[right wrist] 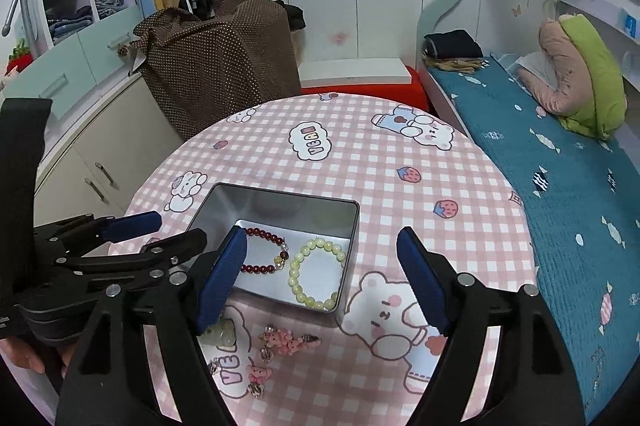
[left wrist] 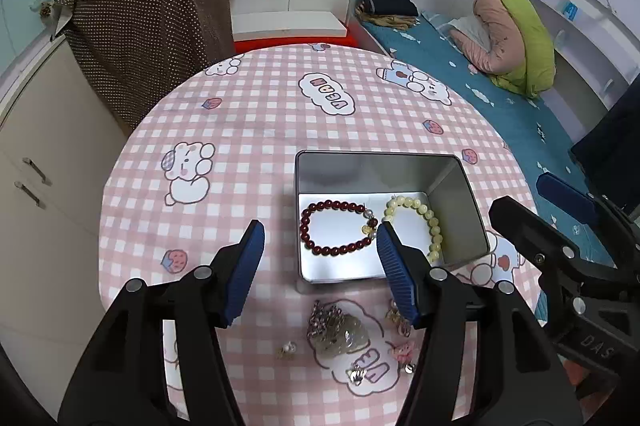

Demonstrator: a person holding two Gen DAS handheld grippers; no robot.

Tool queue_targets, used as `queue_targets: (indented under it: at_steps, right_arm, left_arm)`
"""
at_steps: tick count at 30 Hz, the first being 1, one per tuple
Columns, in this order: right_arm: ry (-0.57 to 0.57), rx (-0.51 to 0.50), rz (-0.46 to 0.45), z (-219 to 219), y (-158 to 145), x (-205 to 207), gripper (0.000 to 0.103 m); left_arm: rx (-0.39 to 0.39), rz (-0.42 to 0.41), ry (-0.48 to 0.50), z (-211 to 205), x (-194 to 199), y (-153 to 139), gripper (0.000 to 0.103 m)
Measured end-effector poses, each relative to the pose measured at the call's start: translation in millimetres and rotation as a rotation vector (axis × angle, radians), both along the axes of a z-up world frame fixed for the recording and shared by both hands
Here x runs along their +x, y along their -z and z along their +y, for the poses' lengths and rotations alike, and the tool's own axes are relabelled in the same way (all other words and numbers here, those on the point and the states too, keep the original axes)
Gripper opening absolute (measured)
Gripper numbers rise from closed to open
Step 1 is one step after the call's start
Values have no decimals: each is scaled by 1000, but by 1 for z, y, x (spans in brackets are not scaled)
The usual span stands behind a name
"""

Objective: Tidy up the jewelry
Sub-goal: 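Lift both open tools out of the tin toward the remaining jewelry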

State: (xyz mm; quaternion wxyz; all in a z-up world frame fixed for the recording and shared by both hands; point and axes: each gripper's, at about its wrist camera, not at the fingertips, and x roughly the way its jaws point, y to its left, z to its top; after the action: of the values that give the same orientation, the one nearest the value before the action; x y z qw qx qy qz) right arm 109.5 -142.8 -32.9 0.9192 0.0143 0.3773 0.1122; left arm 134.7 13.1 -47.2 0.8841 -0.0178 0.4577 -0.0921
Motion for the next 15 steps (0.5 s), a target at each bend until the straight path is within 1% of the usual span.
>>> queue_targets:
  at_steps: [2, 7, 8, 9, 11, 15]
  right_arm:
    - [7, -7, 0, 0, -1, -5, 75]
    - [5, 4, 3, 0, 0, -18, 76]
    - [11, 1, 5, 0, 0, -20, 84]
    - [15, 0, 2, 0, 0, -23, 90]
    - [9, -2, -3, 0, -1, -30, 90]
    - [1, -15, -9, 1, -2, -38, 90]
  left_arm:
    - [-4, -5, -1, 2, -6, -2, 64]
    - [-3, -18, -9, 8, -24, -2, 67]
    - [-2, -20, -12, 9, -27, -2, 68]
    - [-2, -25, -12, 11, -30, -3, 70]
    - [-4, -31, -13, 14, -35, -3, 73]
    - [13, -40, -31, 22, -45, -2, 75]
